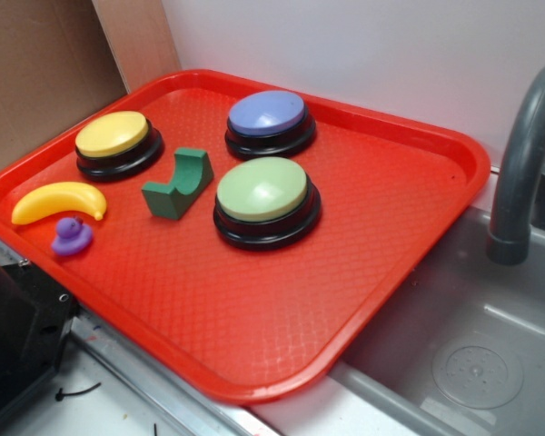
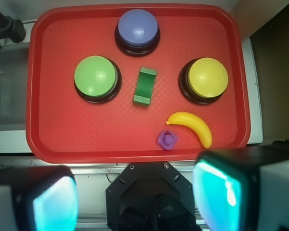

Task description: Push the yellow button.

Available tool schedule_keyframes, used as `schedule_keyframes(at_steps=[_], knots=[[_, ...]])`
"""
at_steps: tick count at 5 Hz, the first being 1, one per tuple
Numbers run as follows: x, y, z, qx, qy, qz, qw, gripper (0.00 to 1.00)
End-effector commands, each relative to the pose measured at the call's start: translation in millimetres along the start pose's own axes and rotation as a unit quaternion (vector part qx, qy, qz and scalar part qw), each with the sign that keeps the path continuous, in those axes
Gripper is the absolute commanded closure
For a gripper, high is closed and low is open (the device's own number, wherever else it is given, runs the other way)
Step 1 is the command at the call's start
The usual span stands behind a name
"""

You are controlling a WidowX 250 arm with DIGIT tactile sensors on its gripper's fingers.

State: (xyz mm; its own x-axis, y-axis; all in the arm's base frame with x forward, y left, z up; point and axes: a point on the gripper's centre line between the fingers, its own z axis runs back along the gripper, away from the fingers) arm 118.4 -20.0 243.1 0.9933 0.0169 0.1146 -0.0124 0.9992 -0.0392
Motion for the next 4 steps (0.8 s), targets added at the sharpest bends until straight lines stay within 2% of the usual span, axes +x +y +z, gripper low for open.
schedule_keyframes(at_steps=[1,2,3,4], knots=[[0.0,0.0,0.0,0.000,0.000,0.000,1.000,0.00],[16.1,51.1,-35.6,0.011,0.006,0.125,0.992,0.00],[33.9,91.9,-60.2,0.033,-0.023,0.196,0.980,0.00],[42.9,115.9,-88.2,0.030,-0.052,0.267,0.962,0.00]])
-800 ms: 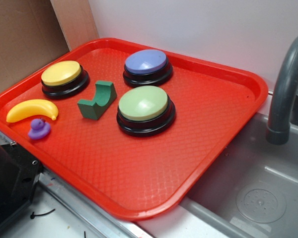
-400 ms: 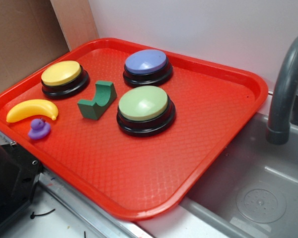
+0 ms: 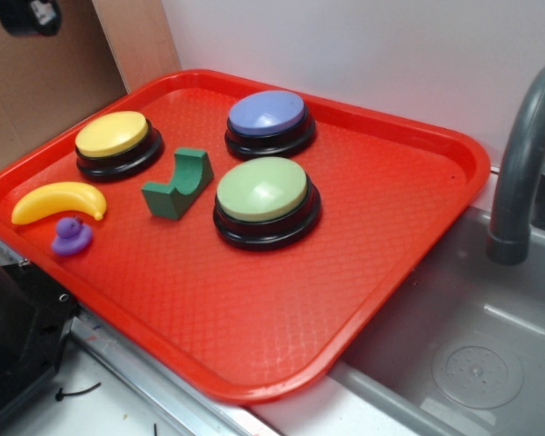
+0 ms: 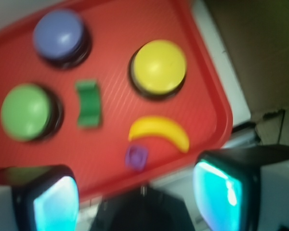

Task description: Push the yellow button.

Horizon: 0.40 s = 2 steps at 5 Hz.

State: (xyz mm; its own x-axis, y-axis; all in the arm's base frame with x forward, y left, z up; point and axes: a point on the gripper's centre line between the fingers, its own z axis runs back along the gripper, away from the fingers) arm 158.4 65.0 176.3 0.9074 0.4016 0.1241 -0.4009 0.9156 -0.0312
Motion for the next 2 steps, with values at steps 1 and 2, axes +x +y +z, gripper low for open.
schedule_keyframes(at_steps=[1,2], knots=[[37.5,24.8,-53.0,0.012,-0.039,0.091,0.995,0.00],[45.5,22.0,-78.0,0.024,-0.035,0.079,0.996,0.00]])
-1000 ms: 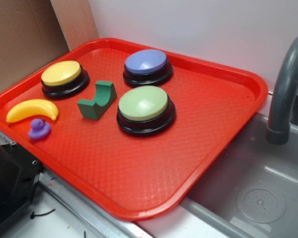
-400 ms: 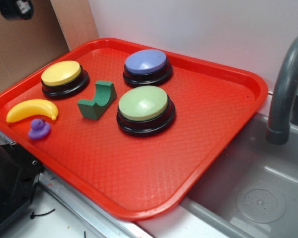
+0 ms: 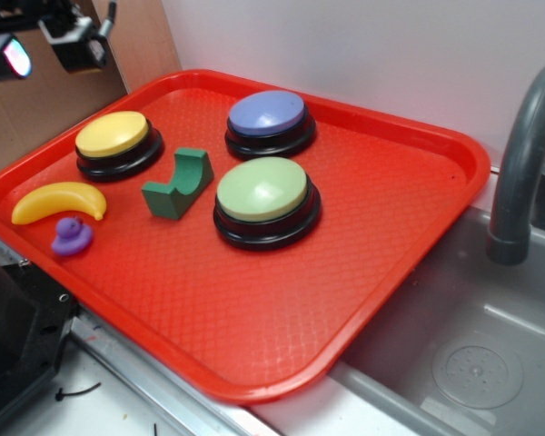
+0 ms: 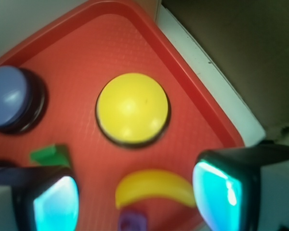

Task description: Push the yellow button.

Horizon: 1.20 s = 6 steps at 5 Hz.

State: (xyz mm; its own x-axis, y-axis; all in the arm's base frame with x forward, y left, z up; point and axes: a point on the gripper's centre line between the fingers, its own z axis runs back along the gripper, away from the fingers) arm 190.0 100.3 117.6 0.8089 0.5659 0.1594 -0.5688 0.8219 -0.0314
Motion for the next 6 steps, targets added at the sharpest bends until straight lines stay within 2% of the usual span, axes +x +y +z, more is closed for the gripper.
schedule_keyframes(at_steps=[1,2,4,6], knots=[[11.0,-4.9,-39.8,0.010,-0.006,-0.032,0.999,0.00],[13.9,-8.8,-60.2,-0.001,0.008,-0.040,0.999,0.00],[10.8,-7.8,-89.3,-0.005,0.042,-0.043,0.998,0.00],[11.2,-9.2,-43.2,0.009,0.031,-0.060,0.998,0.00]])
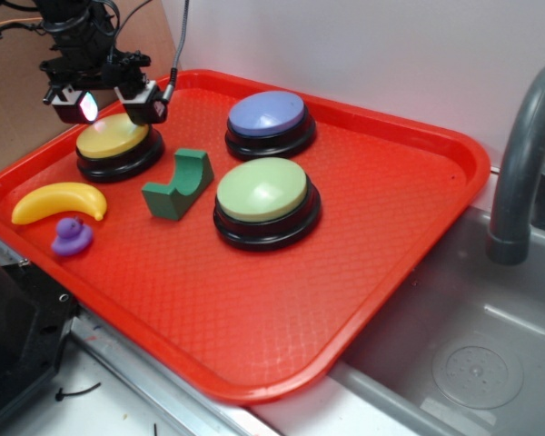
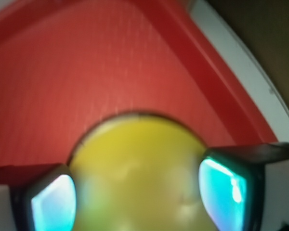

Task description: Push the yellow button.

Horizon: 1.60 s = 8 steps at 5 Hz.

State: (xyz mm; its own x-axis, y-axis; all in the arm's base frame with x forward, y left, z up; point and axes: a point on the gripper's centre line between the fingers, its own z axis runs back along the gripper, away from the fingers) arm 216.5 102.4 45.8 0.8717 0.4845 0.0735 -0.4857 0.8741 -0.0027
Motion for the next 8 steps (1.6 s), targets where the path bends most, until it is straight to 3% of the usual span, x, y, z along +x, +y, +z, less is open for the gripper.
schedule_keyframes(at_steps=[1,4,6,8], knots=[[-5.0,2.7,49.0,-0.002,-0.011,-0.011,1.000,0.00],[-8.6,-4.7,78.1,-0.009,-0.015,-0.025,1.000,0.00],[-8.7,-8.5,90.1,-0.001,-0.001,-0.035,0.999,0.00],[-11.4,-14.5,104.8,0.002,-0.014,-0.044,0.999,0.00]])
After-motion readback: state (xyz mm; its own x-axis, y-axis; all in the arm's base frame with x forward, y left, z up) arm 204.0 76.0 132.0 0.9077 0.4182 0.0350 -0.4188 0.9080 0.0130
